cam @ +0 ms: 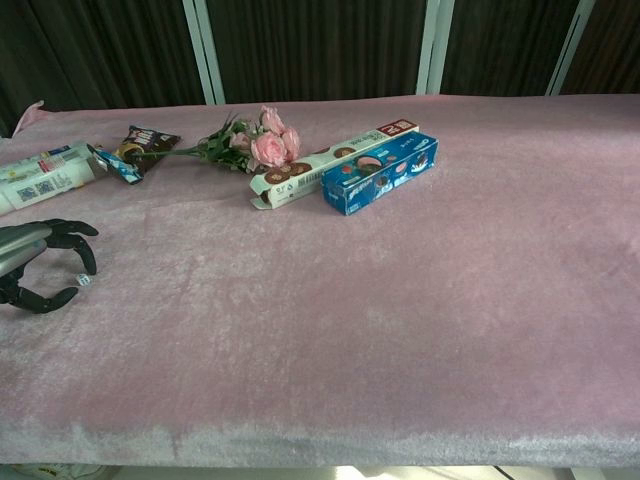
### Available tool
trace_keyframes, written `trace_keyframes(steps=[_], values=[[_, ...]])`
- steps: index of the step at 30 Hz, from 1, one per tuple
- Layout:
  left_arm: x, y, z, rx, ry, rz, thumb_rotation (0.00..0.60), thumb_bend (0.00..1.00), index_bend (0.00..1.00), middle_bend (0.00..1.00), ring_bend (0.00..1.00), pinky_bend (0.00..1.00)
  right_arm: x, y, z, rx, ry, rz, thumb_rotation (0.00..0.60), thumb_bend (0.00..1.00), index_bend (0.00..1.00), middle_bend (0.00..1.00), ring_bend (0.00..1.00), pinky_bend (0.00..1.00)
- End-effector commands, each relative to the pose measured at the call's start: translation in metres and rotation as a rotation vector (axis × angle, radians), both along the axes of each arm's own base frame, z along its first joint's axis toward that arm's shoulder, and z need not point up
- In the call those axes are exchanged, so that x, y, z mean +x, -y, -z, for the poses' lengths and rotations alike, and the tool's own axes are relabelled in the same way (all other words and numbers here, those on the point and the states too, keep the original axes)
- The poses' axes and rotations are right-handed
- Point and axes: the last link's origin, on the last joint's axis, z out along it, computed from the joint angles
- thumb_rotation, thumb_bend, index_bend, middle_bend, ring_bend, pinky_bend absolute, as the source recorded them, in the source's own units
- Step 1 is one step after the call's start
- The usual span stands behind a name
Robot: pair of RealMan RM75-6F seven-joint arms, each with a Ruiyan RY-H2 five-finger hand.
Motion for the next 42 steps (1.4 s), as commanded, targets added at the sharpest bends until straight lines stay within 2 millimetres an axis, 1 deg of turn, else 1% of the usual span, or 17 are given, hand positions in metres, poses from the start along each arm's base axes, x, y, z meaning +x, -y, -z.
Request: trace_keyframes(steps=[1, 10, 21, 26, 28, 30, 33, 35, 38, 39, 40, 41, 42], values=[[0.0, 0.0, 0.001, -0.002, 0.003, 0.0, 0.6, 0.43, 0.43, 0.12, 0.06, 0.08, 0.0, 0.0, 0.0, -0.001, 0.002, -0.001, 0.6, 0.34, 0.0, 0.0, 0.0, 0.0], [-0.001, -0.004, 0.003, -0.003, -0.006, -0.004, 0.6, 0.43, 0.46, 0.12, 0.06, 0.09, -0.001, 0.0, 0.0, -0.003, -0.003, 0.003, 0.6, 0.34, 0.0, 0.0, 0.0, 0.0], [0.001, -0.006, 0.007, -0.007, -0.007, 0.012, 0.6, 0.43, 0.55, 0.16, 0.07, 0.09, -0.003, 0.0, -0.003, -0.018, -0.008, 0.015, 0.6, 0.34, 0.0, 0.0, 0.0, 0.0], [0.003, -0.007, 0.006, 0.003, -0.008, 0.022, 0.6, 0.43, 0.58, 0.17, 0.07, 0.09, -0.003, -0.001, -0.005, -0.02, -0.006, 0.012, 0.6, 0.34, 0.0, 0.0, 0.0, 0.0], [0.005, -0.008, 0.003, 0.013, -0.007, 0.03, 0.6, 0.43, 0.59, 0.17, 0.07, 0.09, -0.003, -0.001, -0.005, -0.019, -0.005, 0.011, 0.6, 0.34, 0.0, 0.0, 0.0, 0.0], [0.01, -0.008, -0.004, 0.04, 0.008, 0.051, 0.6, 0.43, 0.6, 0.17, 0.07, 0.09, -0.003, -0.001, -0.005, -0.017, -0.005, 0.011, 0.6, 0.34, 0.0, 0.0, 0.0, 0.0], [0.022, -0.006, -0.019, 0.083, 0.039, 0.096, 0.6, 0.43, 0.6, 0.17, 0.07, 0.09, -0.003, -0.001, -0.004, -0.013, -0.005, 0.011, 0.6, 0.34, 0.0, 0.0, 0.0, 0.0], [0.035, -0.003, -0.028, 0.105, 0.068, 0.132, 0.6, 0.43, 0.6, 0.17, 0.08, 0.09, -0.002, -0.001, -0.003, -0.01, -0.005, 0.008, 0.6, 0.34, 0.0, 0.0, 0.0, 0.0], [0.055, 0.002, -0.039, 0.131, 0.109, 0.182, 0.6, 0.42, 0.58, 0.18, 0.08, 0.1, -0.001, -0.001, -0.002, -0.003, -0.005, 0.003, 0.6, 0.34, 0.0, 0.0, 0.0, 0.0], [0.059, 0.004, -0.04, 0.136, 0.121, 0.191, 0.6, 0.42, 0.56, 0.18, 0.08, 0.1, -0.001, -0.001, -0.002, -0.002, -0.004, 0.001, 0.6, 0.34, 0.0, 0.0, 0.0, 0.0], [0.061, 0.006, -0.04, 0.135, 0.127, 0.191, 0.6, 0.42, 0.53, 0.18, 0.08, 0.1, -0.001, -0.001, -0.001, -0.001, -0.003, 0.0, 0.6, 0.34, 0.0, 0.0, 0.0, 0.0], [0.06, 0.008, -0.039, 0.127, 0.106, 0.188, 0.6, 0.42, 0.46, 0.17, 0.07, 0.1, 0.0, -0.002, -0.001, 0.001, -0.002, -0.001, 0.6, 0.34, 0.0, 0.0, 0.0, 0.0], [0.06, 0.01, -0.039, 0.125, 0.085, 0.189, 0.6, 0.42, 0.35, 0.15, 0.06, 0.1, 0.0, -0.002, -0.001, 0.002, -0.001, -0.002, 0.6, 0.34, 0.0, 0.0, 0.0, 0.0]])
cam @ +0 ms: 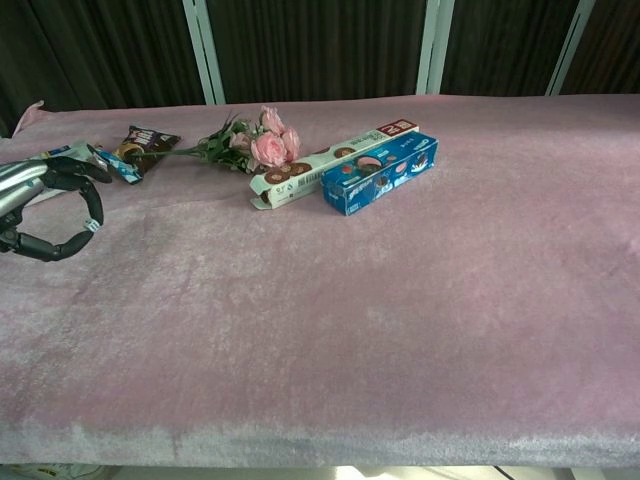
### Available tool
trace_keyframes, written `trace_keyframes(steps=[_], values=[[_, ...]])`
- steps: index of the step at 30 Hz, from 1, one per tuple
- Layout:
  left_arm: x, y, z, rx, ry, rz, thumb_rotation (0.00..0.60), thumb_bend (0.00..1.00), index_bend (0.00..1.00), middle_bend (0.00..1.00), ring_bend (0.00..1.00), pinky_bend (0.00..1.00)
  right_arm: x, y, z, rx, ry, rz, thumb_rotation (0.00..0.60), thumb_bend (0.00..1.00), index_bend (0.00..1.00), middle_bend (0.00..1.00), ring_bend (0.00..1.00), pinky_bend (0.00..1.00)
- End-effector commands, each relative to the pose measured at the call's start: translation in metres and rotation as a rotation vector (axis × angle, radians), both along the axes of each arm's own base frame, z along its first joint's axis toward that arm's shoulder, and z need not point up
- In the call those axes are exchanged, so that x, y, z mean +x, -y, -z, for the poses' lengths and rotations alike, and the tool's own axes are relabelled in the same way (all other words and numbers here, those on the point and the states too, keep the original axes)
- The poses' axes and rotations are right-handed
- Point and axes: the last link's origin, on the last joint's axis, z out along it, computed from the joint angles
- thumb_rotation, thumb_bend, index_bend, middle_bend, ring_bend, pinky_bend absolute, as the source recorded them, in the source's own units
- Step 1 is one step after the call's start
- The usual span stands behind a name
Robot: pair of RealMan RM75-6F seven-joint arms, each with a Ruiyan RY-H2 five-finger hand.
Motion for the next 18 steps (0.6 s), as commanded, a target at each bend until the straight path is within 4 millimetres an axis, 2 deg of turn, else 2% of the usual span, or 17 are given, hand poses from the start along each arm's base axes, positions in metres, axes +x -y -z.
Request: trace_keyframes(steps=[1, 2, 4, 13, 16, 18], values=[[0.006, 0.006, -0.009, 0.024, -0.053, 0.022, 0.6, 0.41, 0.25, 0.13, 0.04, 0.1, 0.001, 0.0, 0.0, 0.002, 0.001, -0.002, 0.6, 0.34, 0.0, 0.0, 0.0, 0.0], [0.007, 0.007, -0.009, 0.031, -0.061, 0.023, 0.6, 0.41, 0.1, 0.1, 0.02, 0.09, 0.001, -0.001, 0.0, 0.003, 0.002, -0.004, 0.6, 0.34, 0.0, 0.0, 0.0, 0.0], [0.009, 0.01, -0.008, 0.037, -0.065, 0.024, 0.6, 0.41, 0.0, 0.08, 0.0, 0.09, 0.001, 0.0, -0.001, 0.001, 0.005, -0.007, 0.6, 0.34, 0.0, 0.0, 0.0, 0.0], [0.013, 0.026, -0.02, 0.032, -0.066, 0.048, 0.6, 0.4, 0.0, 0.06, 0.0, 0.09, 0.001, 0.0, 0.0, 0.001, 0.001, -0.006, 0.6, 0.34, 0.0, 0.0, 0.0, 0.0], [0.005, 0.038, -0.031, 0.043, -0.111, 0.059, 0.6, 0.4, 0.0, 0.06, 0.0, 0.09, 0.0, 0.0, 0.001, 0.005, -0.003, -0.005, 0.6, 0.34, 0.0, 0.0, 0.0, 0.0], [-0.008, 0.048, -0.04, 0.071, -0.163, 0.047, 0.6, 0.4, 0.0, 0.05, 0.0, 0.09, 0.0, 0.0, 0.002, 0.007, -0.007, -0.002, 0.6, 0.34, 0.0, 0.0, 0.0, 0.0]])
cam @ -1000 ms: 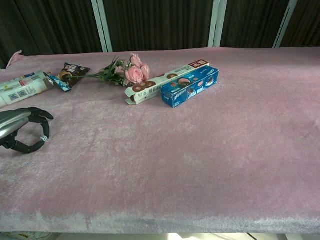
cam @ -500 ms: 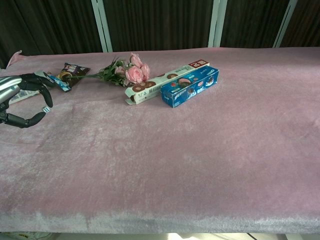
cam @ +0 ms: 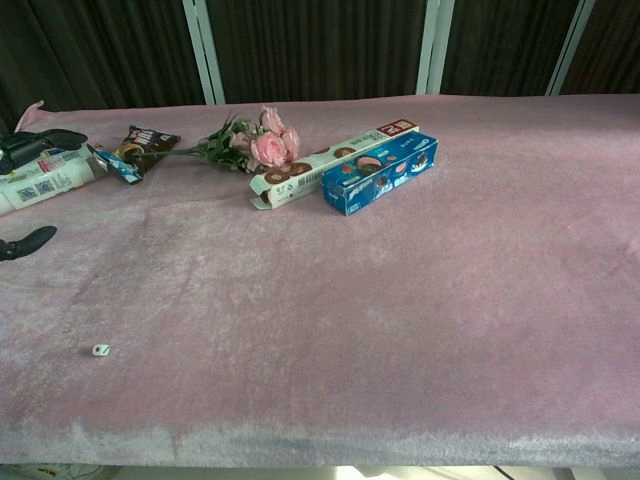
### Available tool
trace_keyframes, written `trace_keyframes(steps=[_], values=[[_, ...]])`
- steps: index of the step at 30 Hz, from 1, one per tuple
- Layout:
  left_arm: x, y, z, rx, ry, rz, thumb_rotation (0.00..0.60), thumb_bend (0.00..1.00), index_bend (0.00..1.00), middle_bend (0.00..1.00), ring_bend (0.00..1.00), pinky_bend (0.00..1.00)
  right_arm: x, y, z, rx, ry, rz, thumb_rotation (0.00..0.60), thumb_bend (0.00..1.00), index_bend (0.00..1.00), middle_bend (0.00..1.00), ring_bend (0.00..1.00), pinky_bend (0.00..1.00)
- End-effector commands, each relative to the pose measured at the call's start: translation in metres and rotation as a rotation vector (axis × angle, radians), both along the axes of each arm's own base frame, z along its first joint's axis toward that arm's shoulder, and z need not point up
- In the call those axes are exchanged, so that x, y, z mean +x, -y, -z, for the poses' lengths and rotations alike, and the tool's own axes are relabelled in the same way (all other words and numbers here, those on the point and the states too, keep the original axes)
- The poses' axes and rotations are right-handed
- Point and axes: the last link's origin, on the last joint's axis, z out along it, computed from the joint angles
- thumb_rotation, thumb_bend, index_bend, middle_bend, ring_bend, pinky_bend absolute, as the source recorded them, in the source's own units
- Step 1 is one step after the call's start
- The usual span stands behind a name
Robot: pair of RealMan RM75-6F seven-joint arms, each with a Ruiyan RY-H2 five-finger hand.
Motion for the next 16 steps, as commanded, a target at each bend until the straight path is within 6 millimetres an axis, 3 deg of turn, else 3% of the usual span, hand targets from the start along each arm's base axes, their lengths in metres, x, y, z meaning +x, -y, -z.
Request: trace_keyframes(steps=[1, 5, 8, 16], values=[[-0.021, 0.021, -0.014, 0.033, -0.068, -0.017, 0.6, 0.4, 0.0, 0.04, 0.0, 0.09, -0.001, 0.0, 0.001, 0.002, -0.004, 0.004, 0.6, 0.34, 0.0, 0.0, 0.0, 0.0], [-0.052, 0.059, -0.025, 0.01, -0.03, -0.075, 0.6, 0.4, 0.0, 0.01, 0.0, 0.08, -0.002, 0.002, 0.003, -0.001, -0.012, 0.009, 0.6, 0.34, 0.0, 0.0, 0.0, 0.0], [-0.064, 0.076, -0.03, -0.013, -0.046, -0.09, 0.6, 0.4, 0.0, 0.0, 0.0, 0.07, -0.002, 0.003, 0.005, -0.001, -0.023, 0.013, 0.6, 0.34, 0.0, 0.0, 0.0, 0.0], [-0.06, 0.079, -0.037, 0.014, -0.05, -0.056, 0.6, 0.4, 0.0, 0.0, 0.0, 0.07, -0.001, 0.002, 0.01, 0.009, -0.034, 0.013, 0.6, 0.34, 0.0, 0.0, 0.0, 0.0]])
